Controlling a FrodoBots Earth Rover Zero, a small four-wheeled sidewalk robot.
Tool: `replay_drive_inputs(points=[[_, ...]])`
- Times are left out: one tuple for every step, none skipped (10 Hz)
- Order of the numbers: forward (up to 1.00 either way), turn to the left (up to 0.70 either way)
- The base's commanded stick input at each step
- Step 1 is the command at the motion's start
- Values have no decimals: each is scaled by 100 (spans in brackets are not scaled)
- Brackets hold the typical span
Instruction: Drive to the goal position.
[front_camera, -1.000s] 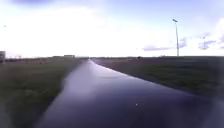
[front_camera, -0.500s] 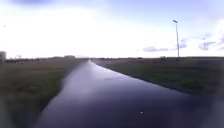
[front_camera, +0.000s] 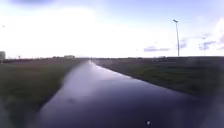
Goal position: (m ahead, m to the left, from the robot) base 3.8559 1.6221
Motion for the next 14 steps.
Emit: replay_drive_inputs(points=[[45,0],[45,0],[45,0],[45,0],[45,0],[45,0],[45,0],[45,0],[45,0],[45,0],[45,0],[45,0],[45,0],[45,0]])
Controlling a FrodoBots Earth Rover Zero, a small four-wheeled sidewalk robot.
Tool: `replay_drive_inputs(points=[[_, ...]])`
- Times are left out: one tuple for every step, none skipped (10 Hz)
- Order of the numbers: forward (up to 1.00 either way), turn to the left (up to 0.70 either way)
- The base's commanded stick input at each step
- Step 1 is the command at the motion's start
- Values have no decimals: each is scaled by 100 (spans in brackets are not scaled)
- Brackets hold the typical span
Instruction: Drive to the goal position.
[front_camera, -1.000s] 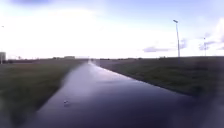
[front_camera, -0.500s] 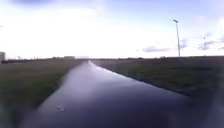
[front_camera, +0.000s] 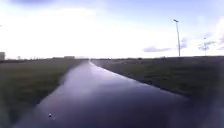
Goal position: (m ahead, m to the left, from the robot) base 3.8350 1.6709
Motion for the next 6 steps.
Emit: replay_drive_inputs(points=[[45,0],[45,0],[45,0],[45,0],[45,0],[45,0]])
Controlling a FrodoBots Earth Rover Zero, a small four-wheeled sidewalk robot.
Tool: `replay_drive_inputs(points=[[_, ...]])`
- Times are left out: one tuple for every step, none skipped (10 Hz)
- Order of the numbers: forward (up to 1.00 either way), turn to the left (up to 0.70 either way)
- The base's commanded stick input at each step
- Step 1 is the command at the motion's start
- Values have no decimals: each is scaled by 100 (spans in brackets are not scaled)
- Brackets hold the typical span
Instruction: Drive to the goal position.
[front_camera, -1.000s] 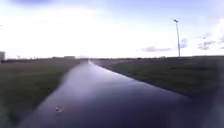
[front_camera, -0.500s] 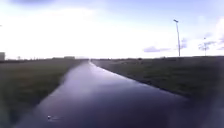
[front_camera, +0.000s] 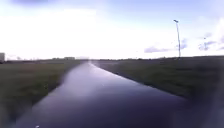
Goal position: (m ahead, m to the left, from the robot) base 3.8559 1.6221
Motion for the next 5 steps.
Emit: replay_drive_inputs(points=[[45,0],[45,0],[45,0],[45,0],[45,0]])
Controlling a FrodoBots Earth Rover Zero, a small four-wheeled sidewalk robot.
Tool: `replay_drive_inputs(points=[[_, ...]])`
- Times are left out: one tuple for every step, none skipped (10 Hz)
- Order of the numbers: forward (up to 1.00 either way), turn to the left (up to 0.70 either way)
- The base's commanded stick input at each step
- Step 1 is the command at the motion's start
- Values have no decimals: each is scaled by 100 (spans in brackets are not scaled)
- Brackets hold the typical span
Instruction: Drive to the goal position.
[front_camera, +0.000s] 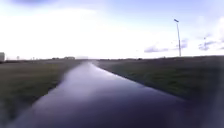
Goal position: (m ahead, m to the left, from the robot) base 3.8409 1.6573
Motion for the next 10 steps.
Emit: replay_drive_inputs(points=[[45,0],[45,0],[45,0],[45,0],[45,0],[45,0],[45,0],[45,0],[45,0],[45,0]])
